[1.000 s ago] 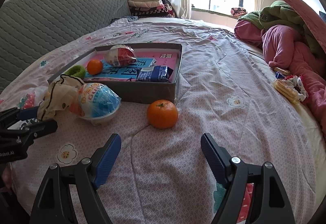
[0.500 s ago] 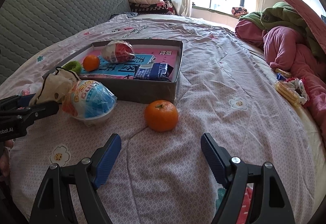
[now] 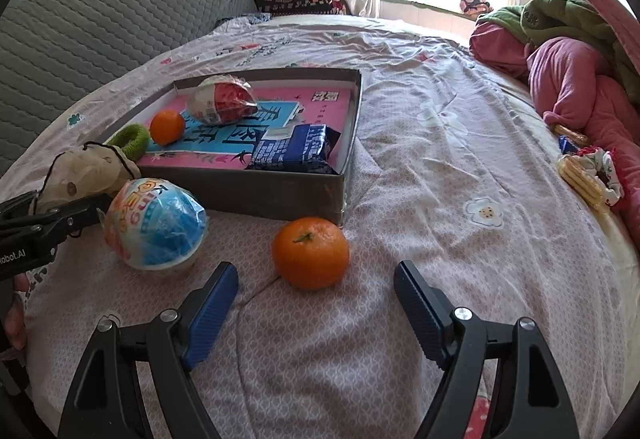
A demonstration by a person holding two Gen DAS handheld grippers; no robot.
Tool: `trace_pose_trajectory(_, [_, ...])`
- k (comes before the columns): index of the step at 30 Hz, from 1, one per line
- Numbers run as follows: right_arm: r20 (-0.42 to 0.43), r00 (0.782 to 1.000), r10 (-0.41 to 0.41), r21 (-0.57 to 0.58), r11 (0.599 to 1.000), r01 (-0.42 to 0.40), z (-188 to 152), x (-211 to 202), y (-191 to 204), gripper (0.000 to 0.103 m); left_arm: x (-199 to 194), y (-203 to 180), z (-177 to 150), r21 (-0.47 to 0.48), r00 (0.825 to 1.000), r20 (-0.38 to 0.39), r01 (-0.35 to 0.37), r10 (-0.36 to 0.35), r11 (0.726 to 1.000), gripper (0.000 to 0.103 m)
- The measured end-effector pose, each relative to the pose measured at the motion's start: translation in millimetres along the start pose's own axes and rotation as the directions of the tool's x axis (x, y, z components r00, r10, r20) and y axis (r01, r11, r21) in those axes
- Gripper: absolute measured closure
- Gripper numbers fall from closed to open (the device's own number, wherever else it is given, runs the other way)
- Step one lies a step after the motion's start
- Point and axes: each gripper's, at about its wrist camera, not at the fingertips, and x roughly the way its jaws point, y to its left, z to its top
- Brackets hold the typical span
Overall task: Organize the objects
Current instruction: 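Move the right tool to the orange on the sheet while the left tool approaches the beige mesh bag, then close the right tool on the orange while the left tool grasps the beige mesh bag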
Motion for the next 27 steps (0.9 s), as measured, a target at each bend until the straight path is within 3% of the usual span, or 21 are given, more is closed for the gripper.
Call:
trace_pose_trajectory(4, [-0.014, 1.0, 0.006, -0.009, 1.0, -0.006, 4.9, 5.1, 0.8, 0.026, 1.0, -1.9, 3.8, 0.006, 1.0, 0.008, 0.0, 0.0, 1.0, 0.03])
trace_pose_trajectory(12, [-0.03, 0.999, 0.02, -0.009, 1.0, -0.02, 10.7, 12.4, -1.9, 0.046, 4.8, -7.9, 9.6, 0.009, 1.0, 0.013, 0.025, -0.025, 1.0, 0.03])
trace_pose_trajectory(17, [-0.031, 0.999, 0.034, -0.013, 0.999, -0.034, 10.0, 11.7, -1.7, 0.057, 6.5, -11.2, 10.6, 0.013, 0.999, 0.008, 0.043, -0.043, 0.999, 0.037])
trace_pose_trajectory(27, [-0.028, 0.999, 0.039, -0.016, 0.999, -0.04, 6.2, 10.1, -2.8, 0.064, 10.3, -14.3, 10.7, 0.014, 0.998, -0.007, 0.06, -0.06, 0.998, 0.053])
